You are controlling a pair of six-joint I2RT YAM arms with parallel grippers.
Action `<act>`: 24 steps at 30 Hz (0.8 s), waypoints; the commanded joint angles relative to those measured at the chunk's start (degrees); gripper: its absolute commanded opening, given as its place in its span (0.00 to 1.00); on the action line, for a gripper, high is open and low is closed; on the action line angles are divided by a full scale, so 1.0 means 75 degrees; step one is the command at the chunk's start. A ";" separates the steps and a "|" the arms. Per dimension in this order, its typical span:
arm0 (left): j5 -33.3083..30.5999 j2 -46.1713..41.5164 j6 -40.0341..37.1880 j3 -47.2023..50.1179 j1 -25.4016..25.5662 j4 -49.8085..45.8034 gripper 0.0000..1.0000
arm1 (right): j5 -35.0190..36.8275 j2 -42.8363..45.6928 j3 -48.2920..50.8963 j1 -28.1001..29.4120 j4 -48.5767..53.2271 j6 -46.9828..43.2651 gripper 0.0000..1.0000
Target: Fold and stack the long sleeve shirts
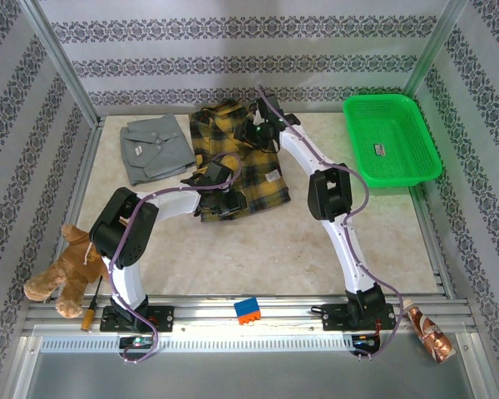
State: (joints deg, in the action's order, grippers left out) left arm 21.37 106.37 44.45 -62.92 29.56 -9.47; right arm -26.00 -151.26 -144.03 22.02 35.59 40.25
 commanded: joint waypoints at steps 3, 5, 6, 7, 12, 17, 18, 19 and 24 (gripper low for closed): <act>-0.0024 0.0083 -0.0376 0.0209 -0.0155 -0.0192 0.36 | 0.0286 0.1060 0.1202 -0.0044 0.0211 -0.0115 0.44; -0.0020 0.0056 -0.0462 0.0186 -0.0197 -0.0271 0.36 | 0.0749 0.2062 0.2505 -0.0142 -0.0040 -0.0294 0.47; -0.0005 0.0079 -0.0493 0.0166 -0.0219 -0.0284 0.37 | 0.0934 0.2489 0.3075 -0.0187 -0.0080 -0.0416 0.47; 0.0018 0.0107 -0.0516 0.0150 -0.0235 -0.0304 0.37 | 0.1033 0.2799 0.3471 -0.0213 -0.0076 -0.0556 0.48; 0.0034 0.0260 -0.0742 0.0011 -0.0264 -0.0548 0.36 | 0.1176 0.3843 0.5322 -0.0239 0.0038 -0.1376 0.50; -0.0010 0.0319 -0.0950 0.0044 -0.0265 -0.0797 0.36 | 0.1194 0.4260 0.6989 -0.0201 -0.0363 -0.1562 0.47; -0.0013 0.0306 -0.0980 0.0056 -0.0267 -0.0844 0.36 | 0.1222 0.4272 0.7222 -0.0178 -0.0406 -0.1579 0.47; -0.0024 0.0288 -0.1002 0.0081 -0.0274 -0.0868 0.36 | 0.1264 0.4278 0.7441 -0.0149 -0.0469 -0.1603 0.45; -0.0127 0.0124 -0.1150 0.0190 -0.0253 -0.1053 0.36 | 0.1597 0.4378 0.8293 -0.0053 -0.0645 -0.1473 0.39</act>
State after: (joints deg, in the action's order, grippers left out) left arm 22.87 106.45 38.20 -62.89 28.40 -10.48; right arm -16.95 -119.04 -84.01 20.91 32.05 29.76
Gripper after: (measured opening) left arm 0.363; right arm 0.400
